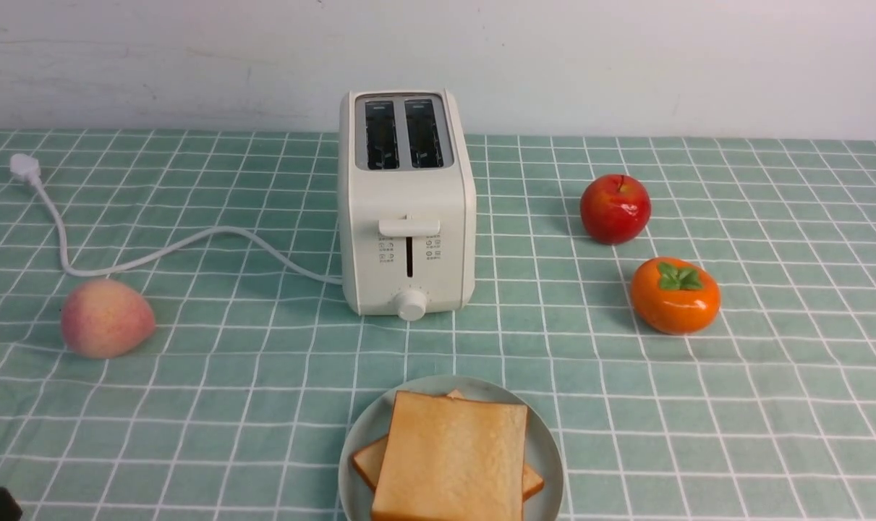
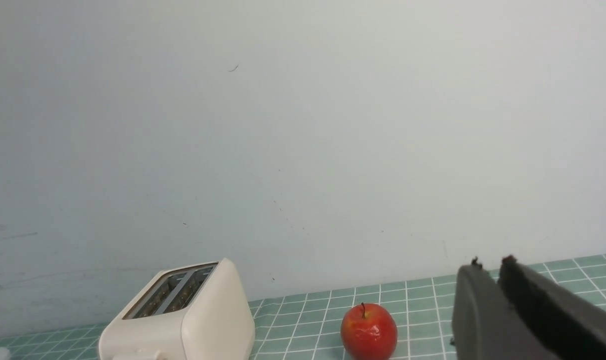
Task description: Take toasted bread from bread machine on blue coffee table place on plate.
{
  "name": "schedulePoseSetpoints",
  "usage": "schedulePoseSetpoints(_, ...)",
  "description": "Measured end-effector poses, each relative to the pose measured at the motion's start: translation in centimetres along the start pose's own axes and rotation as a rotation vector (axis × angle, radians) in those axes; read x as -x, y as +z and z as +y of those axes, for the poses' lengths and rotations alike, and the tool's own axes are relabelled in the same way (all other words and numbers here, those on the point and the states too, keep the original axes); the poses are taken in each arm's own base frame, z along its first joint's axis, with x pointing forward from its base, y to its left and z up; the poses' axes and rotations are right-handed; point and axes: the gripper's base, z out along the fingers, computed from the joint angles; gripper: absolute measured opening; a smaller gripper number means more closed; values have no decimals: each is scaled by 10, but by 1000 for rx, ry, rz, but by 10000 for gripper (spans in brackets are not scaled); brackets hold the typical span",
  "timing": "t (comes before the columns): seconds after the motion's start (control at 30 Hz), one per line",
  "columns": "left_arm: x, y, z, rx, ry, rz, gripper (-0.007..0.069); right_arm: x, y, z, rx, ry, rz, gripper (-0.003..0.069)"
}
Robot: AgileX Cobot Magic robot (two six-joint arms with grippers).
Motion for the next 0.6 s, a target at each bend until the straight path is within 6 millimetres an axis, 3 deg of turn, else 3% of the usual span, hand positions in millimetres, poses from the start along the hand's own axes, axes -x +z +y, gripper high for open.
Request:
schedulePoseSetpoints(0.23, -25, 2, 13, 98, 12, 152, -14, 0, 0, 0, 1, 0, 0, 72)
schedulePoseSetpoints(0.6, -25, 2, 13, 102, 7, 158, -13, 0, 0, 0, 1, -1, 0, 88)
